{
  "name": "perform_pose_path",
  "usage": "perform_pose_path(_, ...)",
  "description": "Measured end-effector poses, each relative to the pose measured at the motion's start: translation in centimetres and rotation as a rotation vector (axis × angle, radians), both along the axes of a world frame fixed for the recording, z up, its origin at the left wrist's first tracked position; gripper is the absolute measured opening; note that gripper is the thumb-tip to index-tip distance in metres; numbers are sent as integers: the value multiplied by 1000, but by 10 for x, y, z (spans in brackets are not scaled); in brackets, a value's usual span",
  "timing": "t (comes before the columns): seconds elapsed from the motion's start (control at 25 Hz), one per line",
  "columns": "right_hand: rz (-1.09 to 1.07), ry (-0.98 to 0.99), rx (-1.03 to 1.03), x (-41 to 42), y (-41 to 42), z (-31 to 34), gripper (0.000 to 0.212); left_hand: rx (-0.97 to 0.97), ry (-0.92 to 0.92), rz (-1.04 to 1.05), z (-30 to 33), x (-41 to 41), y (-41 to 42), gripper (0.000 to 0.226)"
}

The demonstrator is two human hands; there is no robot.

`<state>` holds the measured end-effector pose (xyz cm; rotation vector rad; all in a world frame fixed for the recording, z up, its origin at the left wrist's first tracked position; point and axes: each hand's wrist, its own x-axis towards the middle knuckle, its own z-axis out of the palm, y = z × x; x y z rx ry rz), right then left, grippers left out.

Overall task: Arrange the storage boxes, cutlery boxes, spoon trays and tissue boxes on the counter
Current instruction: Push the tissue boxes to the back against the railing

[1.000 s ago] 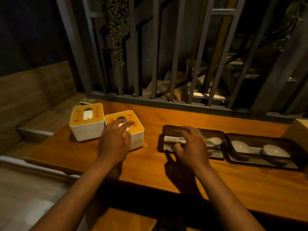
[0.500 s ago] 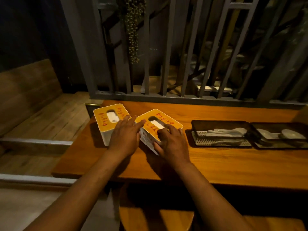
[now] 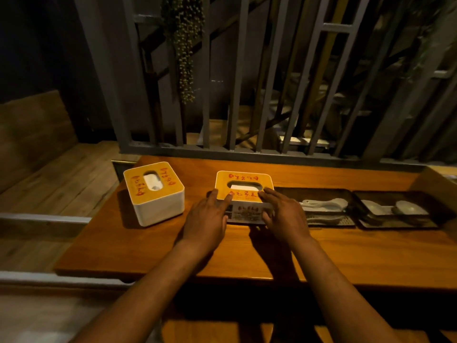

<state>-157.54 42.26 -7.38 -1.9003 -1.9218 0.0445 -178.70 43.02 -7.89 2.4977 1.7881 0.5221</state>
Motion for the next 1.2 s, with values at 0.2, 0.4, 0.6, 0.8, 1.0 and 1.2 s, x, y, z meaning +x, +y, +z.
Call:
perform_pose_path(0.2,2,25,16,-2,4,2,57,59,7,-21,5,-8,-8,65)
perform_pose_path(0.4,158,90,176,-67,5,10,51,180,-79,232,5,-73,-22,62)
perform_pose_path(0.6,337,79,113,-164,23,25,54,84,-140,387,3,-157,10,61)
perform_pose_path(0.8,308,27,18,-208,54,8,53,-7,-189,147,1,-201,51,49)
perform_pose_path(1.0,175,98,92,-256,39,-13,48,-137,-174,13,4,-253,112,46)
perform_pose_path(1.2,170,177,104,-270,43,6,49,58,-275,72,4,-234,108,44)
